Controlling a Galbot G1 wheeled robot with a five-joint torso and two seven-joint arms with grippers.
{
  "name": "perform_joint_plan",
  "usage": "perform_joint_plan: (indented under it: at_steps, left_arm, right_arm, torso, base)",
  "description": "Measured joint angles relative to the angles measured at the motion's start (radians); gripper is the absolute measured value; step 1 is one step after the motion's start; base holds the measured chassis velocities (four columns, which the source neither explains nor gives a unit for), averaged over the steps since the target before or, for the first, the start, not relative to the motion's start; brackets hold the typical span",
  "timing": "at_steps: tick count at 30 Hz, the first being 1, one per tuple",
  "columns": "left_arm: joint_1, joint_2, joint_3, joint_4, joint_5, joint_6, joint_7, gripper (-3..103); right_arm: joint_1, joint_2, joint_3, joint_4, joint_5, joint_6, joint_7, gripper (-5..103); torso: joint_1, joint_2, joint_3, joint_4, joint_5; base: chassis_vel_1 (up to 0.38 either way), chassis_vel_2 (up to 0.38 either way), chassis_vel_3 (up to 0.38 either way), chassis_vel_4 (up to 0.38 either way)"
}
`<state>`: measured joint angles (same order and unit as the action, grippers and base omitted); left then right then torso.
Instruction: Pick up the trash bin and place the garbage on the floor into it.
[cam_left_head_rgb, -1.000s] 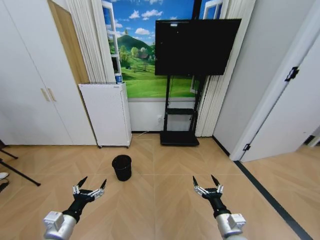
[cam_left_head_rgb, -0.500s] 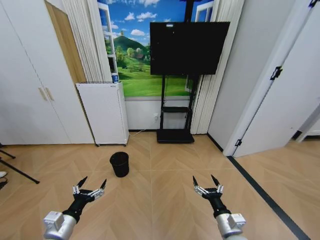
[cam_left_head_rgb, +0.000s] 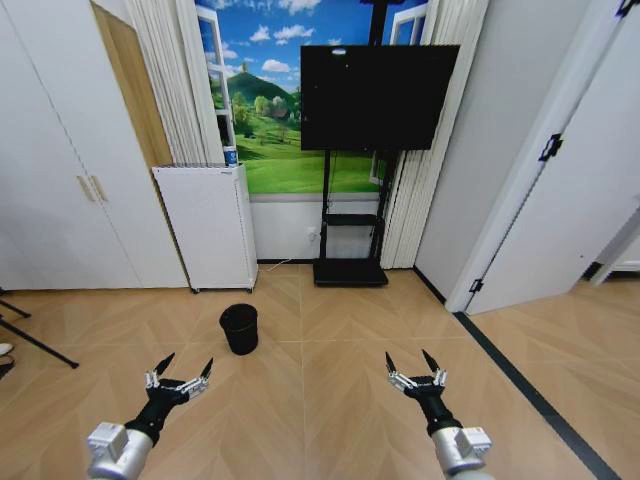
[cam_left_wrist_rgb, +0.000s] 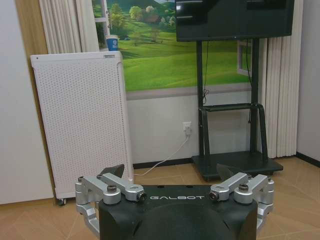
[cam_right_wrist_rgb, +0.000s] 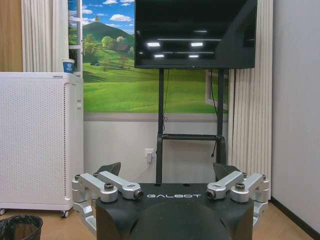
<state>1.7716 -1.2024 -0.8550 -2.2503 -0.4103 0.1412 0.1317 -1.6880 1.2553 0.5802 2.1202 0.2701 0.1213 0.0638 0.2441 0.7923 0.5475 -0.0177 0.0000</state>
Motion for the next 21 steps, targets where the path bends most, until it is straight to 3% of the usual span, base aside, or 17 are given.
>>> perform_joint_plan:
  at_steps: [21]
  left_arm:
    - [0.0,0.0,0.0,0.0,0.0,0.0,0.0,100]
  right_arm:
    - [0.0,0.0,0.0,0.0,0.0,0.0,0.0,100]
  torso:
    - [0.0,0.0,0.0,0.0,0.0]
  base:
    - [0.0,0.0,0.0,0.0]
